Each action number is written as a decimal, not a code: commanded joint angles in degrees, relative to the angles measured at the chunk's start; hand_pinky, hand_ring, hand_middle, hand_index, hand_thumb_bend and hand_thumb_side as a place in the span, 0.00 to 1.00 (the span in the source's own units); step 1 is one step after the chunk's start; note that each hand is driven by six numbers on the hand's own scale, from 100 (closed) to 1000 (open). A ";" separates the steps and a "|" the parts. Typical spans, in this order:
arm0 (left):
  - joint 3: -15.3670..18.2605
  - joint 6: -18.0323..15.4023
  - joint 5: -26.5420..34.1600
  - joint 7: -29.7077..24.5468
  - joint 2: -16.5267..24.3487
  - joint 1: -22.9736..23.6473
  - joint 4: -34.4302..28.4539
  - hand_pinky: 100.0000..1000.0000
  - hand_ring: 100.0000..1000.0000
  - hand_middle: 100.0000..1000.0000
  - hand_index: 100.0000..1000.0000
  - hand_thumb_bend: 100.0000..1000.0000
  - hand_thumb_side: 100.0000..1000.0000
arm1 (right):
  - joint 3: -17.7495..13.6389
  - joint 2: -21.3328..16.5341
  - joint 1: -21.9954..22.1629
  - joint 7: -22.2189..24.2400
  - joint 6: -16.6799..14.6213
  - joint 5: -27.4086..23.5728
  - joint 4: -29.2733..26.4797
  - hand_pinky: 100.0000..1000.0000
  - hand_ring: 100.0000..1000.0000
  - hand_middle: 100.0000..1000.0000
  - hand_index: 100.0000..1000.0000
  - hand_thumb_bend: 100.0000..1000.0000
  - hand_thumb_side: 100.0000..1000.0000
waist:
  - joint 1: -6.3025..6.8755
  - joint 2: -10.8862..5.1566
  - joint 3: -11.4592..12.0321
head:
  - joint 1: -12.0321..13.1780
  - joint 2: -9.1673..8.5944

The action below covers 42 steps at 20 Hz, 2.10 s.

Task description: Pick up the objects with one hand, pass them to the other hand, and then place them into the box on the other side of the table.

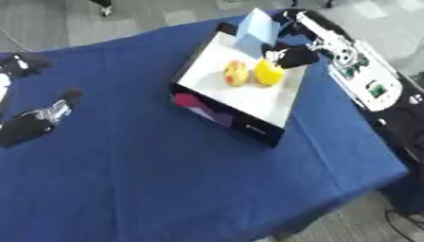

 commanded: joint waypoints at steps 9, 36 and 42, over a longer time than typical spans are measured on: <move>0.56 0.06 0.50 0.38 0.59 -0.56 -1.21 0.82 0.74 0.70 0.78 0.44 0.67 | -1.67 -2.13 0.19 -0.81 -0.40 3.65 1.41 0.90 0.88 1.00 0.95 0.00 0.60 | 0.59 -1.66 -0.21 | 0.13 -0.62; 0.61 0.08 0.44 0.12 0.25 -0.27 -0.93 0.83 0.74 0.71 0.78 0.43 0.66 | -2.37 -2.24 0.59 -3.61 -0.42 1.90 0.37 0.89 0.89 0.98 0.93 0.27 0.19 | 0.43 -1.79 -0.04 | 0.30 -0.52; 0.58 0.12 0.33 0.03 0.13 -0.16 -0.77 0.83 0.74 0.71 0.78 0.43 0.66 | -2.09 -1.64 -0.95 -0.48 -3.69 5.83 2.18 0.90 0.88 0.95 0.92 0.37 0.12 | 0.38 -1.77 -0.01 | 0.29 -0.18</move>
